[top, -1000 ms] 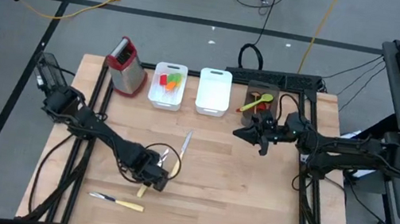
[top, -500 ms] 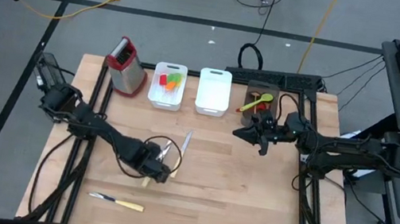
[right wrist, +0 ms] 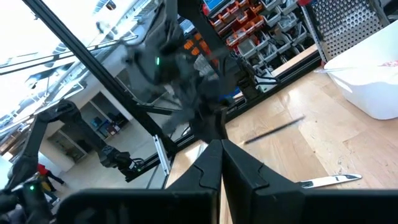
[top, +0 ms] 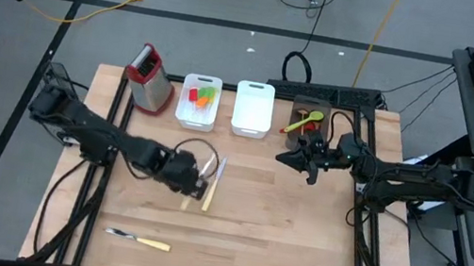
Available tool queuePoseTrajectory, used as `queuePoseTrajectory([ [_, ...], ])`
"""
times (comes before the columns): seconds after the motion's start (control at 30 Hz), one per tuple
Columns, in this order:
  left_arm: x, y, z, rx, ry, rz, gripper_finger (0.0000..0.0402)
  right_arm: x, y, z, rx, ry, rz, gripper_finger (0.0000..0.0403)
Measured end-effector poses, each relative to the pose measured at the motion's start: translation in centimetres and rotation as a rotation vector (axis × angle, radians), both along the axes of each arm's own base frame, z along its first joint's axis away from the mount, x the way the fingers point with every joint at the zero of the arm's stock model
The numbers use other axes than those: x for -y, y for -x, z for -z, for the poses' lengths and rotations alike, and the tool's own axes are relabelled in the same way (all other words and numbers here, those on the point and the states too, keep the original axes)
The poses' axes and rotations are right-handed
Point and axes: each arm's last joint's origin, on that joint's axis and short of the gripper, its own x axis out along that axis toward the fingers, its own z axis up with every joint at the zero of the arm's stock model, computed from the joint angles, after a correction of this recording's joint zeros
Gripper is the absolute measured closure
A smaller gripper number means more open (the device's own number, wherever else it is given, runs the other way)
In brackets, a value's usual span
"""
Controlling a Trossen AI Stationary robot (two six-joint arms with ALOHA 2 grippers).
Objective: Pick & Place Kitchen Items
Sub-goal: Put the top left knife into the right white bin
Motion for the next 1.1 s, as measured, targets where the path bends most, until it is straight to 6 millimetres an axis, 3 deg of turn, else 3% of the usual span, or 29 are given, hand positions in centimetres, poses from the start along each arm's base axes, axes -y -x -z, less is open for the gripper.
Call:
queuePoseTrajectory([
  [0.2,-3.6,-1.6,-2.3,0.231,0.015,-0.021,0.0364,0.0,0.0,0.0,0.0,0.002,0.0,0.0399],
  [0.53,-9.0,-3.7,-4.3,0.537,0.003,-0.101,0.0364,0.0,0.0,0.0,0.0,-0.001,0.0,0.0399],
  [1.1,-15.0,-3.9,-5.0,0.683,-0.13,-0.301,0.0364,0.6,-0.5,0.2,0.006,-0.003,0.044,0.0399],
])
